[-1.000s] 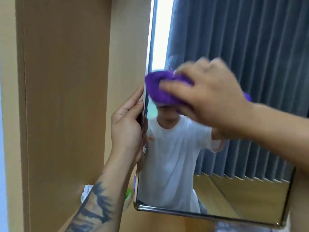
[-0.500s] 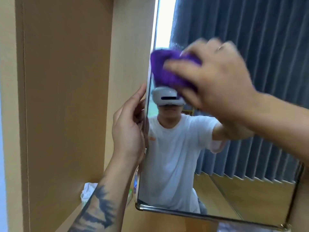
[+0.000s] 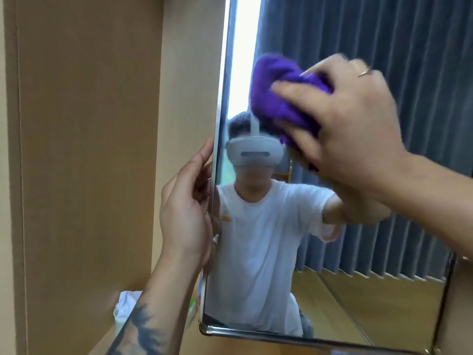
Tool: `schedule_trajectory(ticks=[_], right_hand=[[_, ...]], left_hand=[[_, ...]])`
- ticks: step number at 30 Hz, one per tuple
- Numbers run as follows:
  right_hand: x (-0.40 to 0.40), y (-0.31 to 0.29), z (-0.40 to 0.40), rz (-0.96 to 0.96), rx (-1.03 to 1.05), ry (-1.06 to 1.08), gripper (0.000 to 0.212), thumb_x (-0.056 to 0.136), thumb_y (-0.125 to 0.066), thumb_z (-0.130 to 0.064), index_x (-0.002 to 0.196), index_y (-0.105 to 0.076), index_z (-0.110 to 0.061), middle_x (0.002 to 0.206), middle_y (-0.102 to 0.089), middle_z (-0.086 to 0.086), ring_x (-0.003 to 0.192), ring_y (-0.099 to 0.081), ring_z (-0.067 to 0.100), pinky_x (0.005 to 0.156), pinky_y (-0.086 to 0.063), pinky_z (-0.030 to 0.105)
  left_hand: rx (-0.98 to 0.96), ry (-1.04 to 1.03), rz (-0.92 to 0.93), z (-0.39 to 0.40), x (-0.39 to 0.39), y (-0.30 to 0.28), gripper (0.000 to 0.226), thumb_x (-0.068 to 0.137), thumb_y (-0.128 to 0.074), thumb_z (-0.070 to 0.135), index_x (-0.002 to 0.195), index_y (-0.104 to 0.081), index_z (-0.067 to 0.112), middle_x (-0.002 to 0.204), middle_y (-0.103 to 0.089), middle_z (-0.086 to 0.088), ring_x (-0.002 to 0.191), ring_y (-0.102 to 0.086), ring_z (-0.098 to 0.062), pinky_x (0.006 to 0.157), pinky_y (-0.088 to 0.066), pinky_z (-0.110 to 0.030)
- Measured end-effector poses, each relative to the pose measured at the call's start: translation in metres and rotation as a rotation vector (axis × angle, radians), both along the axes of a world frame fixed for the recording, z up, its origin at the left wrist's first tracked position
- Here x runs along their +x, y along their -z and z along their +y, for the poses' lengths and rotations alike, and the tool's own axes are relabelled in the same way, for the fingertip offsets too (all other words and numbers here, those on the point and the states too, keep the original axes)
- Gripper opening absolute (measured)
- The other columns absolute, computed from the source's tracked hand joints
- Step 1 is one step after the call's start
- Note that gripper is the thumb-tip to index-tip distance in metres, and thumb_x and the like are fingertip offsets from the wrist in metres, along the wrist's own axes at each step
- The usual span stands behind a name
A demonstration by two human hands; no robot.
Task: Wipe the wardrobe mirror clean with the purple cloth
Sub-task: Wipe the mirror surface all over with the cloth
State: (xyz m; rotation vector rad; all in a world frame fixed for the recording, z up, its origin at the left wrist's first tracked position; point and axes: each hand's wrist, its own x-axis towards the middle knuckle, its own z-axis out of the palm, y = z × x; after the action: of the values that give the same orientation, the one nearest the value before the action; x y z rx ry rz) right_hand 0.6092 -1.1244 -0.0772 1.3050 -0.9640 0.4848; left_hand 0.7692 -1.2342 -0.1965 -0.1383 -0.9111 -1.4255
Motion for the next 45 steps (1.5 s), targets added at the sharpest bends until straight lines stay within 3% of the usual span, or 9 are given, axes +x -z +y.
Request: schedule_trajectory(ticks=[2, 9, 14, 17, 24, 30, 38, 41, 45], right_hand=[[0.0, 0.015, -0.001, -0.083, 0.0, -0.024, 0.043, 0.093, -0.069, -0.033, 0.133, -0.067, -0.019, 0.113, -0.062, 0.024, 0.087, -0.057, 0.042, 0.073, -0.046, 0.05], [-0.007, 0.101, 0.007, 0.337, 0.303, 0.001, 0.026, 0.1, -0.062, -0.016, 0.123, -0.074, -0.021, 0.102, -0.072, 0.016, 0.079, -0.063, 0.033, 0.07, -0.042, 0.042], [-0.003, 0.026, 0.001, -0.006, 0.026, 0.004, 0.038, 0.094, -0.068, -0.033, 0.128, -0.069, -0.018, 0.106, -0.063, 0.021, 0.081, -0.056, 0.037, 0.068, -0.039, 0.044], [0.001, 0.056, 0.0, -0.014, 0.093, -0.017, 0.039, 0.091, -0.066, -0.029, 0.126, -0.07, -0.012, 0.103, -0.061, 0.024, 0.081, -0.055, 0.037, 0.069, -0.037, 0.044], [-0.011, 0.092, 0.013, 0.27, 0.263, 0.019, 0.026, 0.1, -0.062, -0.022, 0.122, -0.074, -0.016, 0.099, -0.07, 0.018, 0.077, -0.061, 0.033, 0.068, -0.034, 0.04], [-0.006, 0.05, 0.005, -0.113, 0.052, -0.054, 0.04, 0.093, -0.071, -0.033, 0.128, -0.068, -0.015, 0.105, -0.059, 0.021, 0.084, -0.054, 0.037, 0.071, -0.042, 0.045], [-0.005, 0.119, 0.01, 0.375, 0.327, -0.021, 0.025, 0.102, -0.059, -0.015, 0.122, -0.072, -0.02, 0.097, -0.07, 0.015, 0.075, -0.061, 0.032, 0.068, -0.046, 0.042], [0.001, 0.087, 0.004, 0.164, 0.2, -0.036, 0.038, 0.096, -0.065, -0.029, 0.132, -0.063, -0.018, 0.104, -0.065, 0.018, 0.082, -0.058, 0.033, 0.073, -0.028, 0.035], [0.016, 0.09, -0.006, -0.232, 0.132, -0.094, 0.077, 0.083, -0.074, -0.035, 0.152, -0.041, -0.02, 0.112, -0.055, 0.016, 0.09, -0.053, 0.034, 0.075, -0.044, 0.044]], left_hand=[[-0.004, -0.02, 0.002, 0.002, 0.0, 0.0, 0.031, 0.1, -0.056, 0.024, 0.114, -0.082, 0.018, 0.107, -0.08, -0.003, 0.098, -0.073, -0.01, 0.076, -0.057, -0.018], [0.024, -0.083, -0.045, 0.007, -0.002, -0.003, 0.029, 0.102, -0.053, 0.01, 0.11, -0.081, 0.017, 0.113, -0.079, -0.007, 0.094, -0.075, -0.01, 0.073, -0.058, -0.019], [0.065, -0.1, -0.081, 0.005, -0.001, -0.003, 0.029, 0.084, -0.064, 0.025, 0.104, -0.085, 0.027, 0.115, -0.078, -0.004, 0.103, -0.072, -0.013, 0.095, -0.05, -0.034], [0.066, -0.114, -0.06, 0.007, -0.001, -0.003, 0.026, 0.089, -0.063, 0.019, 0.102, -0.085, 0.025, 0.127, -0.074, -0.011, 0.114, -0.072, -0.016, 0.108, -0.049, -0.036], [0.063, -0.084, -0.078, 0.007, -0.002, -0.001, 0.034, 0.1, -0.057, 0.003, 0.103, -0.084, 0.024, 0.109, -0.076, -0.013, 0.091, -0.071, -0.015, 0.083, -0.054, -0.029], [0.042, -0.069, -0.108, 0.009, 0.003, 0.005, 0.033, 0.09, -0.064, 0.017, 0.113, -0.082, 0.033, 0.102, -0.069, -0.009, 0.082, -0.064, -0.011, 0.066, -0.051, -0.024], [0.049, -0.057, -0.081, 0.011, 0.004, 0.007, 0.032, 0.102, -0.055, 0.005, 0.111, -0.081, 0.021, 0.12, -0.077, -0.01, 0.104, -0.074, -0.011, 0.097, -0.052, -0.026], [0.04, -0.063, -0.088, 0.009, 0.003, 0.01, 0.029, 0.1, -0.059, 0.007, 0.113, -0.08, 0.021, 0.114, -0.079, -0.007, 0.101, -0.074, -0.01, 0.09, -0.056, -0.025], [0.031, -0.053, -0.094, 0.007, 0.005, 0.011, 0.032, 0.088, -0.064, 0.02, 0.116, -0.08, 0.026, 0.125, -0.075, -0.011, 0.114, -0.071, -0.014, 0.106, -0.047, -0.031]])
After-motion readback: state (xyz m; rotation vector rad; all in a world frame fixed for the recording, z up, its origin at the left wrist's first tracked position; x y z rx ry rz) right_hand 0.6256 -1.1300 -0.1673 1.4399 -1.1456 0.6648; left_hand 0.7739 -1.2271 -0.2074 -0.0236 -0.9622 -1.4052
